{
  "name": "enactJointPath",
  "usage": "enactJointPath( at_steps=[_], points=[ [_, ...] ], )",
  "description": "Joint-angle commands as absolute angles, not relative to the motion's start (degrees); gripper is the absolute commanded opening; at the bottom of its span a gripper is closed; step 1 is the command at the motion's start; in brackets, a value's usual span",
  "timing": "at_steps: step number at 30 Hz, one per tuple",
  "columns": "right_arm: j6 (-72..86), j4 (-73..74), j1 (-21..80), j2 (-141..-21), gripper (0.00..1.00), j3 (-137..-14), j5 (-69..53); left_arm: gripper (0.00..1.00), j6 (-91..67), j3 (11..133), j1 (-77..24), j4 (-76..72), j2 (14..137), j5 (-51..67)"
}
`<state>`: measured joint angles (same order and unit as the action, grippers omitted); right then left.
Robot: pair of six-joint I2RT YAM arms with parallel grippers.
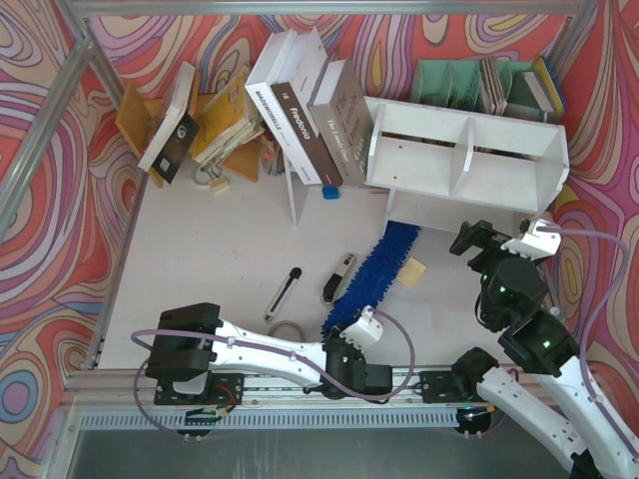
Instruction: Dust the bookshelf with a duster
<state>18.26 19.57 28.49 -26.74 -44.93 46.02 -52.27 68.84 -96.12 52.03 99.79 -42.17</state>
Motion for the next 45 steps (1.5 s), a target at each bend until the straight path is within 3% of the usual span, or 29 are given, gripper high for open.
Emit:
enactJointPath(
  at_steps=[1, 13, 27, 34, 45],
  points=[
    [18.16, 18.96, 28.36, -27.30, 0.87, -44.88, 46.57, 0.00, -50.73, 68.97, -94.93, 51.34, 101.20, -41.58],
    [18.18, 18.95, 28.45, -27.40, 0.87, -44.91, 46.52, 0.00, -57.38, 79.18, -94.79, 63.64, 101.91, -61.26],
    [17.92, 18.73, 28.39, -27.27, 0.87, -44.87, 46.58, 0.00, -45.88, 68.28, -93.14, 48.17, 96.95, -46.56],
    [17.90, 18.93, 28.41, -27.21, 0.87, -44.87, 46.76, 0.00, -43.07, 64.07, -98.40, 47.47, 94.09, -48.52],
    [18.01, 19.06, 28.45, -27.42, 0.87, -44.91, 46.79, 0.00, -37.59, 52.58, -103.60, 37.78, 77.85, -55.74]
  ],
)
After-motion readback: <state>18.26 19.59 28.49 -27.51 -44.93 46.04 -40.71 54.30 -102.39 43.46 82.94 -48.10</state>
